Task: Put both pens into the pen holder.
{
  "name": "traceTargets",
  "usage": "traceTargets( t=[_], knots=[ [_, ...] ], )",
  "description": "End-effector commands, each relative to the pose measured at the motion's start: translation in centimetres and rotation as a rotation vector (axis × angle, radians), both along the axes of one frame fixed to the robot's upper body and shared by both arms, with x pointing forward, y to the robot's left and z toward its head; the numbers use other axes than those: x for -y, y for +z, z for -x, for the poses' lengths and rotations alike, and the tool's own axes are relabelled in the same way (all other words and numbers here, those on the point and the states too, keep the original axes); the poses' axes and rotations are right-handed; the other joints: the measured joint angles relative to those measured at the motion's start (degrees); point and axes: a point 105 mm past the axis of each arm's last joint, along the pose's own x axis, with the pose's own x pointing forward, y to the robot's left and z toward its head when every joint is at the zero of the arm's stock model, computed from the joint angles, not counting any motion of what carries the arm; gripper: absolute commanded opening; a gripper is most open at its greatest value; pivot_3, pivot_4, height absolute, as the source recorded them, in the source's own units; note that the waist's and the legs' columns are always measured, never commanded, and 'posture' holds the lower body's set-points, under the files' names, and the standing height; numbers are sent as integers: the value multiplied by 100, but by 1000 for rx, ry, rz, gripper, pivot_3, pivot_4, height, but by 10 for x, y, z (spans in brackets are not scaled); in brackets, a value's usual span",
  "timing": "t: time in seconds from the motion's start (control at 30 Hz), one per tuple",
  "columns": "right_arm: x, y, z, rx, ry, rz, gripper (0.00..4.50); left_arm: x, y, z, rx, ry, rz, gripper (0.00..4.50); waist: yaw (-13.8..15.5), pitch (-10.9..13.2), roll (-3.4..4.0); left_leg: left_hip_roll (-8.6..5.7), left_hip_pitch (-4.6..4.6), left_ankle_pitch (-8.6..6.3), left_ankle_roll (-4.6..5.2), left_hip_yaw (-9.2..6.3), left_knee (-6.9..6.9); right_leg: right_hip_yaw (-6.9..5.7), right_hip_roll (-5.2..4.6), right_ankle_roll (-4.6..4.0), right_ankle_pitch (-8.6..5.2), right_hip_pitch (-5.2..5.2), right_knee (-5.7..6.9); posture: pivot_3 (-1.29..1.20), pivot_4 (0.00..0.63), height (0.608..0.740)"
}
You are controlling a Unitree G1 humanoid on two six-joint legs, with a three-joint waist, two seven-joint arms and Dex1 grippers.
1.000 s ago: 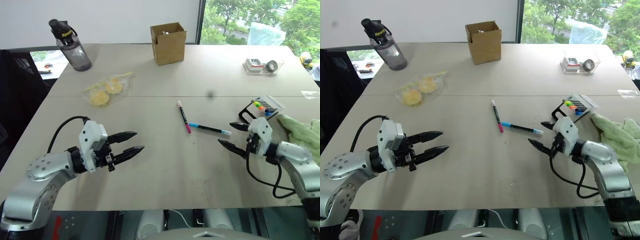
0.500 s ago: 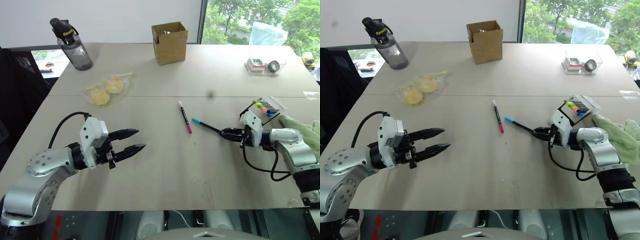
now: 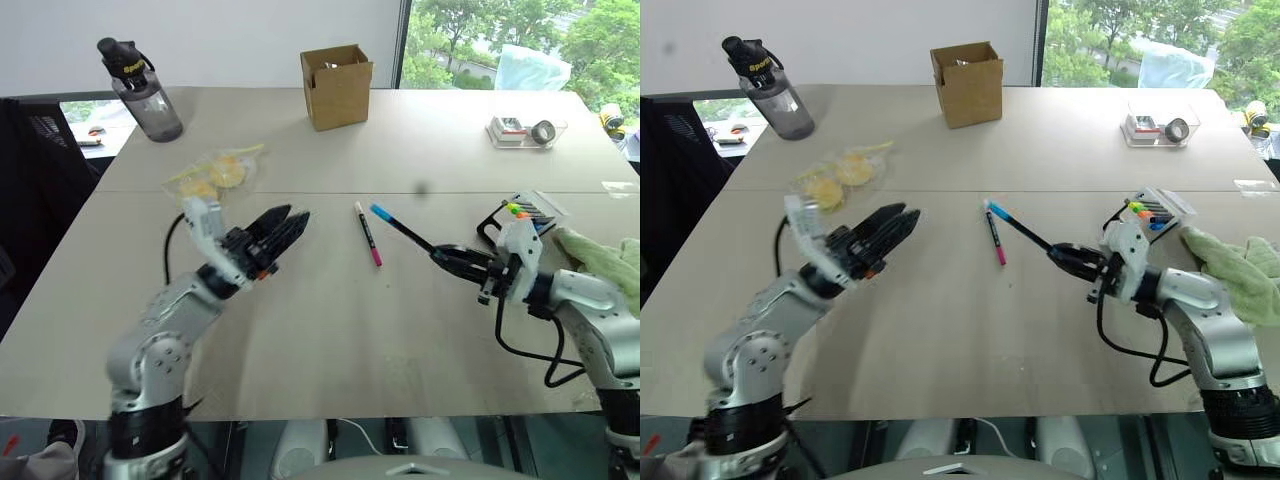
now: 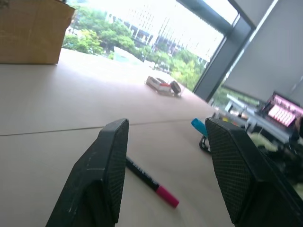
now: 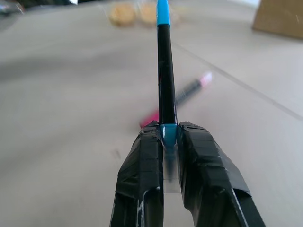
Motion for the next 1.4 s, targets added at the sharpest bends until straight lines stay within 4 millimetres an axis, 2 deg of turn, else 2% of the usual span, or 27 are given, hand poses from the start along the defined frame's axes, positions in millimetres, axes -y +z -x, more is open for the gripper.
traceTargets(
  t=[0.03, 0.13, 0.27, 0.6, 0.67, 0.73, 0.77, 0.8, 0.83, 0.9, 0.97, 1.0, 1.13, 1.23, 1.33, 1.4],
  knots=[
    [-31, 25, 8, 72, 62, -74, 1, 15, 15, 4, 16, -91, 122, 2652, -5, 1, -1, 0, -2, 7, -12, -3, 0, -1, 1, 0, 0, 0, 0, 0, 150, 736],
    [-46, 32, 10, 81, 80, -113, 1, 26, 22, 14, 4, -215, 215, 2652, 3, 1, -2, 0, -7, 9, -17, -9, -1, -7, 1, -1, 0, -1, -3, 0, 150, 736],
    [-53, 33, 13, 81, 103, -120, 1, 29, 27, 27, 7, -302, 253, 2652, 26, 1, -2, -4, -11, 10, -18, -9, -1, -8, -3, -1, 0, -2, -6, 0, 150, 736],
    [-62, 29, 29, 48, 226, -105, 1, 30, 32, 32, 28, -339, 279, 2652, 27, 2, -2, -6, -7, 7, -12, -9, 0, -6, 16, -3, -1, -1, -5, 0, 150, 736],
    [-61, 26, 31, 15, 236, -94, 1, 31, 36, 36, 46, -367, 298, 2115, 27, 2, -3, -5, -7, 7, -12, -10, 0, -5, 29, -3, -1, -1, -5, 0, 150, 736],
    [-60, 22, 34, -22, 264, -72, 1, 32, 38, 41, 60, -393, 288, 1334, 27, 2, -3, -5, -8, 8, -13, -11, 0, -4, 28, -3, -1, -1, -6, 0, 150, 736],
    [-60, 19, 37, -46, 278, -61, 501, 33, 39, 42, 65, -400, 273, 832, 27, 2, -3, -5, -8, 7, -12, -11, -1, -4, 27, -3, -2, -1, -6, 0, 150, 736],
    [-60, 18, 39, -68, 291, -53, 1014, 35, 41, 44, 73, -410, 263, 516, 27, 2, -3, -4, -7, 7, -11, -10, -1, -3, 26, -3, -2, -1, -5, 0, 150, 736],
    [-59, 17, 40, -81, 299, -47, 1333, 36, 43, 45, 81, -418, 255, 32, 28, 3, -4, -3, -7, 6, -9, -11, -1, -3, 25, -4, -2, -1, -5, 0, 150, 736],
    [-58, 17, 38, -90, 278, -26, 2285, 37, 47, 47, 96, -431, 231, 7, 28, 3, -5, -3, -7, 2, -4, -12, -1, -3, 18, -4, -2, -1, -6, 0, 150, 736],
    [-59, 16, 32, -99, 253, 5, 3331, 41, 45, 48, 102, -456, 148, 7, 28, 4, -5, -4, -7, 2, -3, -13, -1, -4, 12, -5, -2, -1, -5, 0, 150, 736],
    [-60, 16, 30, -112, 251, 27, 3700, 44, 42, 49, 103, -475, 91, 7, 23, 4, -5, -4, -7, 2, -3, -13, -1, -3, 13, -5, -2, -1, -5, 0, 150, 736],
    [-65, 16, 31, -147, 303, 125, 3765, 58, 28, 48, 123, -538, -124, 7, 18, 5, -4, -5, -4, 3, -4, -9, -1, 2, 41, -6, -3, -1, -5, 0, 150, 736],
    [-73, 22, 29, -143, 330, 175, 3765, 76, 16, 45, 200, -620, -354, 7, 45, 5, -5, -5, -8, 3, -4, -11, -4, -2, 42, -6, -3, -1, -12, 0, 150, 736],
    [-74, 18, 27, -185, 336, 216, 3765, 82, 14, 35, 284, -633, -520, 7, 50, 9, -5, -6, -15, 3, -5, -13, -5, -4, 43, -6, -3, -6, -15, 0, 150, 736],
    [-73, 12, 27, -266, 329, 242, 3765, 87, 20, 32, 340, -661, -577, 7, 44, 9, -5, -6, -17, 2, -3, -12, -5, -4, 43, -6, -3, -6, -16, 0, 150, 736]
  ],
)
